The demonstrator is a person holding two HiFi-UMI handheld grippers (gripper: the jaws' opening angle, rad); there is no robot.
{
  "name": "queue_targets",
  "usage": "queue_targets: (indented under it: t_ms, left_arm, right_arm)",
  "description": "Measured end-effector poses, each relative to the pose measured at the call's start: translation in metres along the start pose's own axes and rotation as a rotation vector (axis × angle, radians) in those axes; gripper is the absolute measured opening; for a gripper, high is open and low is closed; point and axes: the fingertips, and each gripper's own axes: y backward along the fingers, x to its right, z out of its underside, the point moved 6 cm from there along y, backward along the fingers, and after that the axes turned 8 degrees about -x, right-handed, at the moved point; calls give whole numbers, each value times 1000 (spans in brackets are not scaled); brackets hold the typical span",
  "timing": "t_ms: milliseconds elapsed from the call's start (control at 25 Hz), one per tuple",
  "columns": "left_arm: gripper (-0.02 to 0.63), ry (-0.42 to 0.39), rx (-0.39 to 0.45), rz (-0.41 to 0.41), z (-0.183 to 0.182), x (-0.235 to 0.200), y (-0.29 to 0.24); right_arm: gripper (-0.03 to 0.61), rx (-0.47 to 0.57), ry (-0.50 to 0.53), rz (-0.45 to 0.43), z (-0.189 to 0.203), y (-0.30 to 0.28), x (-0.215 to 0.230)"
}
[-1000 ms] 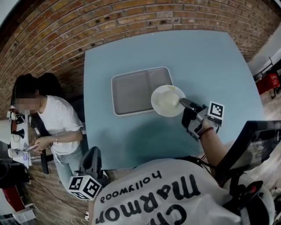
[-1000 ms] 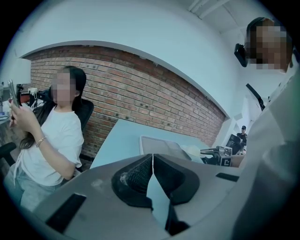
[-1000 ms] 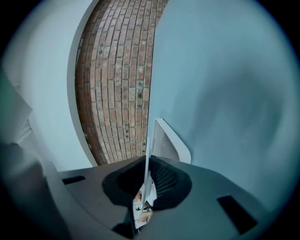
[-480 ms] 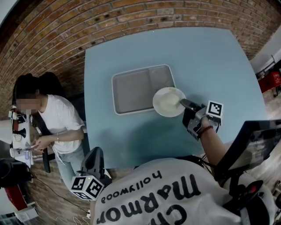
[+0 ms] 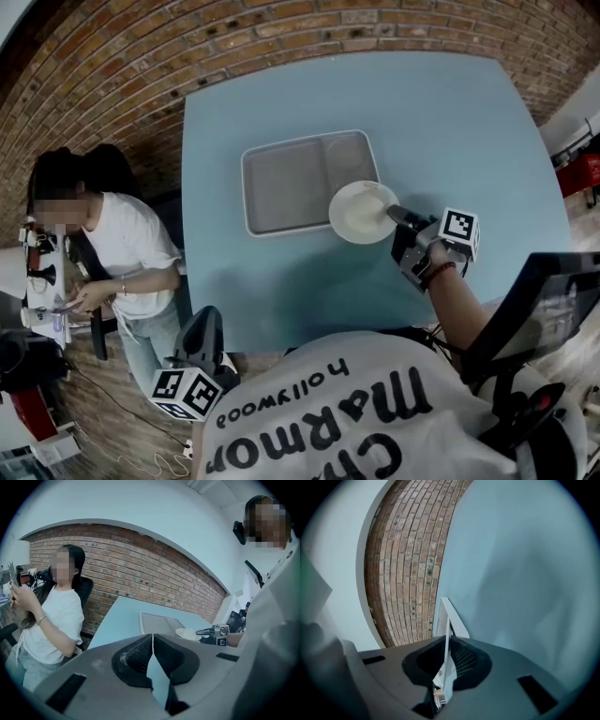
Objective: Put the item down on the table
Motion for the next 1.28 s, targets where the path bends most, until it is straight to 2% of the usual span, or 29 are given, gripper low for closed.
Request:
queue_targets:
  t_ms: [560,640,880,1280]
  left_arm:
    - [14,50,13,2,3,-4,5]
    - [14,49,11,0,5,-4,6]
    - [14,119,33,21,7,-5,5]
    - [14,115,32,16,9,-5,6]
  right_arm:
    - [25,21,31,35,-3,-5,-6]
    - [25,29,61,50,-3,-5,-8]
    - [25,41,173,102,-9,-8,-18]
    - [25,48,409,242,-15,-19,-33]
